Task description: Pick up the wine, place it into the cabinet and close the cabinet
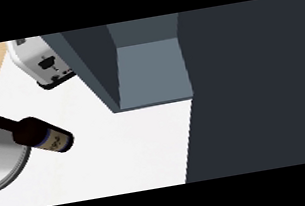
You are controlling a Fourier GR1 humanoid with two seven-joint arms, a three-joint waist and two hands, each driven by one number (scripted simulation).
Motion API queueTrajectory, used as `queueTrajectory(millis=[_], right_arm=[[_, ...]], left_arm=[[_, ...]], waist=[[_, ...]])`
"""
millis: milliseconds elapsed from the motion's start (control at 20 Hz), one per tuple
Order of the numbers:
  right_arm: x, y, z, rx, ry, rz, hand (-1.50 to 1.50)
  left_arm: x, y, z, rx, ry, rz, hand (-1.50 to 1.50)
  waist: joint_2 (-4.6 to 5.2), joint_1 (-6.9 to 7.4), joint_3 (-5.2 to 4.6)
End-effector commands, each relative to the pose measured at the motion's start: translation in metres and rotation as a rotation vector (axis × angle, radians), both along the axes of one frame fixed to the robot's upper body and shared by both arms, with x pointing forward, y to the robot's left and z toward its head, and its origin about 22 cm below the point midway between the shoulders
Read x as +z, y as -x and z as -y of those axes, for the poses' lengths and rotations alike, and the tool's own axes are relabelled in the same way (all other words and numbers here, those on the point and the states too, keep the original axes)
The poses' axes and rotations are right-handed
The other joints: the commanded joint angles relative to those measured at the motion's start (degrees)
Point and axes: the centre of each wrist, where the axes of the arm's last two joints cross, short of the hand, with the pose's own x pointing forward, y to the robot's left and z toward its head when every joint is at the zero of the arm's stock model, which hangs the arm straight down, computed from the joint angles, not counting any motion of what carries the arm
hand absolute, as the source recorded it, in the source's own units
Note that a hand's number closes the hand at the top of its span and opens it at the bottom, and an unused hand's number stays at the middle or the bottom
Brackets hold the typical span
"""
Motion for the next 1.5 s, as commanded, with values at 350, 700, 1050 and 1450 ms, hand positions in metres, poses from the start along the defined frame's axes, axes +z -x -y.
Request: queueTrajectory(millis=[350,700,1050,1450], right_arm=[[0.024,0.033,0.007,-0.026,-0.03,0.099,-1.5],[0.022,0.03,0.008,-0.027,-0.01,0.102,-1.5],[0.019,0.031,0.009,0.005,0.004,0.095,-1.5],[0.019,0.03,0.007,0.018,0.011,0.103,-1.5]], left_arm=[[-0.066,0.001,0.003,0.056,-0.032,-0.041,-1.5],[-0.08,0.008,-0.03,0.116,-0.059,-0.029,-1.5],[-0.101,0.01,-0.023,0.114,-0.087,-0.08,-1.5],[-0.132,0.009,-0.022,0.117,-0.094,-0.108,-1.5]], waist=[[-0.06,-0.71,-0.19],[0.07,-0.76,-0.17],[0.14,-1.88,-0.18],[0.3,-1.89,-0.29]])
